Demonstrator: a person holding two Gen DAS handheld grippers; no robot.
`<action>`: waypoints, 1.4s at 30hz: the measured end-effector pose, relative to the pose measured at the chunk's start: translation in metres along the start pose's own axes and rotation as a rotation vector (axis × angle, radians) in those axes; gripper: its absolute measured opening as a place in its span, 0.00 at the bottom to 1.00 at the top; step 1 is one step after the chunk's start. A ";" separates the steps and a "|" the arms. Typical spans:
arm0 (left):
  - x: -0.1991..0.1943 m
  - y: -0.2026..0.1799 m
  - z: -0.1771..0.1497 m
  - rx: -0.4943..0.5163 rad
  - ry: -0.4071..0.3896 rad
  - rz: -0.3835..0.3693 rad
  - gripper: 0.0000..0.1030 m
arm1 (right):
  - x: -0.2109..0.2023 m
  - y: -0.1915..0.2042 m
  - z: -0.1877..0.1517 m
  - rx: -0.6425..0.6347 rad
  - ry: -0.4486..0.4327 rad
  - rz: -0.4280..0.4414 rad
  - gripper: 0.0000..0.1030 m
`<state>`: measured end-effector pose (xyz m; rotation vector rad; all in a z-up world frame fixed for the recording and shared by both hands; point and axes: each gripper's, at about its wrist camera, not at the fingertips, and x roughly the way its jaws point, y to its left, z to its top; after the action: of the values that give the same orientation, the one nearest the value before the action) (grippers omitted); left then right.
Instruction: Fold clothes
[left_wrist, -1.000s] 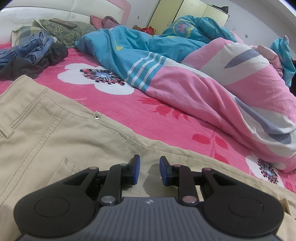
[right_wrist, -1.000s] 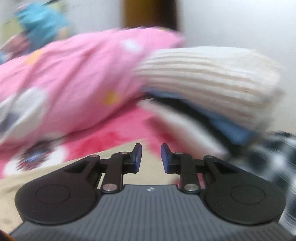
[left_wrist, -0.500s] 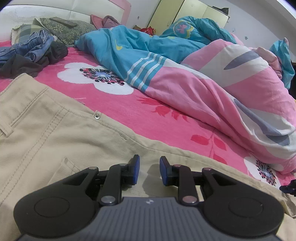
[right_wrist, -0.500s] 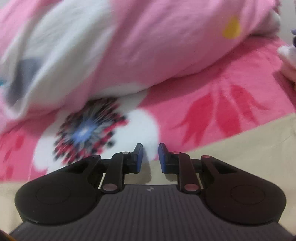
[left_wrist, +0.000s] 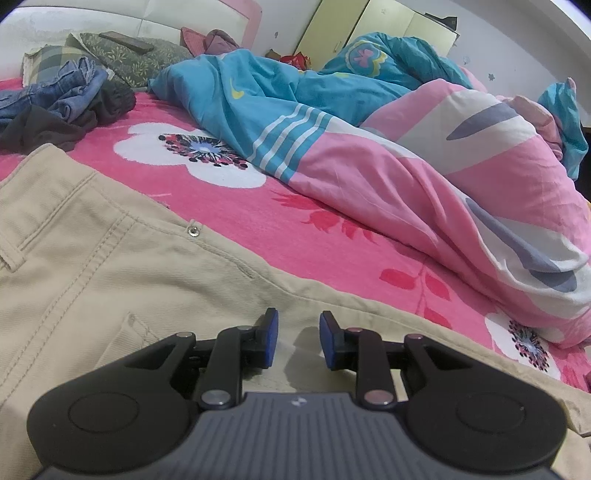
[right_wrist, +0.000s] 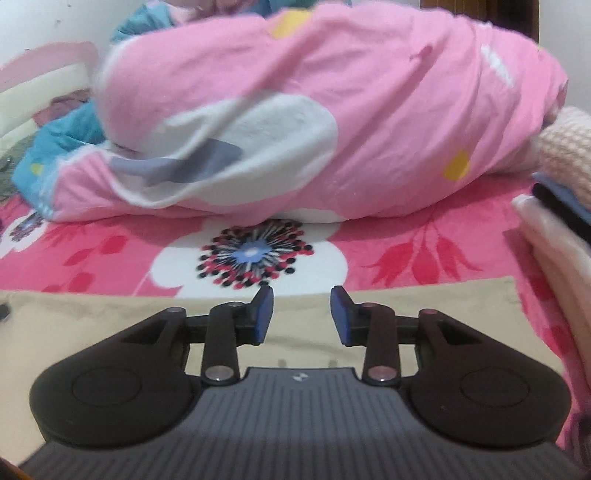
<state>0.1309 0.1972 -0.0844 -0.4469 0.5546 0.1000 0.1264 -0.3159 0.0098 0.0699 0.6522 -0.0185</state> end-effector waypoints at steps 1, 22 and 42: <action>0.000 0.000 0.000 -0.003 0.001 -0.002 0.25 | -0.006 0.000 -0.006 0.006 -0.005 -0.003 0.38; 0.000 0.000 0.002 -0.006 0.015 -0.015 0.30 | -0.065 0.015 -0.049 0.132 0.000 -0.034 0.86; 0.000 0.002 0.003 -0.011 0.019 -0.020 0.30 | -0.077 0.037 -0.053 0.108 -0.054 -0.118 0.99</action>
<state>0.1322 0.2000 -0.0826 -0.4645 0.5682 0.0795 0.0351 -0.2756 0.0167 0.1343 0.6004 -0.1692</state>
